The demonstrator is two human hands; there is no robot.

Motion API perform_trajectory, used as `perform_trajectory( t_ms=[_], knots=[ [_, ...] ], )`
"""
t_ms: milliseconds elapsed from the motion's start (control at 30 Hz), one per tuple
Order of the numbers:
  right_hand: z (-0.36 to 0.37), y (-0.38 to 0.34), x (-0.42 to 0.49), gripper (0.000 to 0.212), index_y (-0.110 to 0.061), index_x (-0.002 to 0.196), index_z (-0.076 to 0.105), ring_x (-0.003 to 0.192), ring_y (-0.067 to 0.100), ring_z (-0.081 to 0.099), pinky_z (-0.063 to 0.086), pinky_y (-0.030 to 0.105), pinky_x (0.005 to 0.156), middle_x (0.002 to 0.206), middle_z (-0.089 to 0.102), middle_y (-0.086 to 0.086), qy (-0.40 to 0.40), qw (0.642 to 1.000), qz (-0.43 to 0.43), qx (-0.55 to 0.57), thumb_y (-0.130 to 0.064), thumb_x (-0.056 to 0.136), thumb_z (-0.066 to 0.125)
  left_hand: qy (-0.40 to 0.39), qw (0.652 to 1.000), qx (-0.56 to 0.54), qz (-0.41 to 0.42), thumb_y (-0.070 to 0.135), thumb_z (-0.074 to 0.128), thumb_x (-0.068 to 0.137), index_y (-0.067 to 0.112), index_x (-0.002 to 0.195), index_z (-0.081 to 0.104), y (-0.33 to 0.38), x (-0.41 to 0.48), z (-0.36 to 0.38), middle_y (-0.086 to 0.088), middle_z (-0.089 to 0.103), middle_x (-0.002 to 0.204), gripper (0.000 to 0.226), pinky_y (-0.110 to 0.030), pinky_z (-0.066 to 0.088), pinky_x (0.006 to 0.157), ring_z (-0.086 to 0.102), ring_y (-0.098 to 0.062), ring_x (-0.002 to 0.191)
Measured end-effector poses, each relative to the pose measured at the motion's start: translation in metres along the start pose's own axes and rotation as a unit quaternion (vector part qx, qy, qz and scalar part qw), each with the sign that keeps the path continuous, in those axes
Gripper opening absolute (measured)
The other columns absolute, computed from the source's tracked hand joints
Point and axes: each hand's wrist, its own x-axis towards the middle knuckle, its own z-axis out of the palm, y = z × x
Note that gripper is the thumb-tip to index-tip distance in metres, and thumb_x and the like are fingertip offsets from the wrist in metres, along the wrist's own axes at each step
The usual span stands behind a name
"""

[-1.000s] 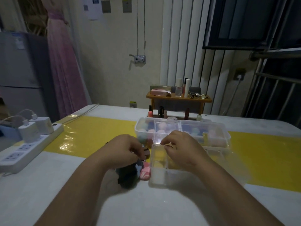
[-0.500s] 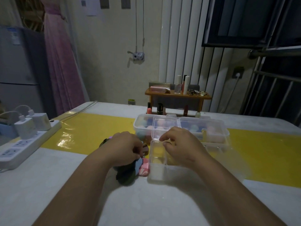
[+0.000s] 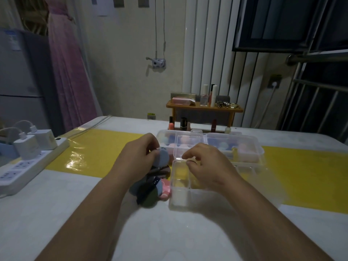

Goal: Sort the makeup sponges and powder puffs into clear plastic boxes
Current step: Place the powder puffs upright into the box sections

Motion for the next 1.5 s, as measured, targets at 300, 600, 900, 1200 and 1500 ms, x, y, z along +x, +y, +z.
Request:
perform_trajectory(
  t_ms=[300,600,900,1200,1500],
  knots=[
    [0.001,-0.001,-0.002,0.018,-0.046,0.110,0.049,0.102,0.003,0.054,0.052,0.031,0.087,0.112,0.056,-0.020,0.020,0.997,-0.040,0.069,-0.032,0.099,0.053,0.052,0.981,-0.179,-0.048,0.013,0.067,0.090,0.017,0.084,0.056,0.009,-0.002,0.016,-0.002,0.063,0.084,0.013,-0.025,0.050,0.061,0.063,-0.018,0.078],
    [-0.002,0.003,-0.003,0.022,-0.040,0.095,0.060,0.088,-0.005,0.053,0.040,0.015,0.068,0.094,0.058,-0.022,0.079,0.983,-0.047,0.159,-0.018,0.094,0.060,-0.008,0.970,-0.238,-0.047,0.015,0.068,0.090,0.019,0.085,0.060,0.014,-0.004,0.020,-0.002,0.070,0.083,0.010,-0.025,0.054,0.064,0.068,-0.018,0.077],
    [-0.015,-0.001,-0.006,0.028,-0.035,0.082,0.062,0.077,-0.002,0.055,0.048,0.014,0.061,0.081,0.061,-0.012,0.104,0.972,-0.028,0.210,-0.007,0.086,0.062,-0.095,0.985,-0.140,-0.027,0.011,0.067,0.089,0.019,0.090,0.077,0.020,-0.009,0.022,0.015,0.067,0.083,0.013,-0.031,0.056,0.082,0.065,-0.002,0.084],
    [-0.005,-0.007,-0.007,0.013,-0.032,0.082,0.068,0.076,0.008,0.059,0.054,0.029,0.069,0.080,0.064,-0.010,-0.021,0.992,0.003,0.128,-0.020,0.083,0.062,-0.093,0.976,-0.187,-0.068,0.009,0.067,0.089,0.033,0.076,0.072,0.019,-0.008,0.023,0.012,0.072,0.078,0.028,-0.027,0.058,0.077,0.068,-0.007,0.081],
    [-0.003,-0.011,-0.005,0.015,-0.034,0.097,0.074,0.081,0.001,0.058,0.050,0.024,0.074,0.089,0.068,-0.016,-0.090,0.994,-0.006,0.061,-0.025,0.089,0.066,-0.083,0.978,-0.166,-0.092,0.007,0.065,0.089,0.021,0.091,0.078,0.015,-0.006,0.023,0.003,0.074,0.084,0.020,-0.037,0.060,0.080,0.070,-0.013,0.081]
  ],
)
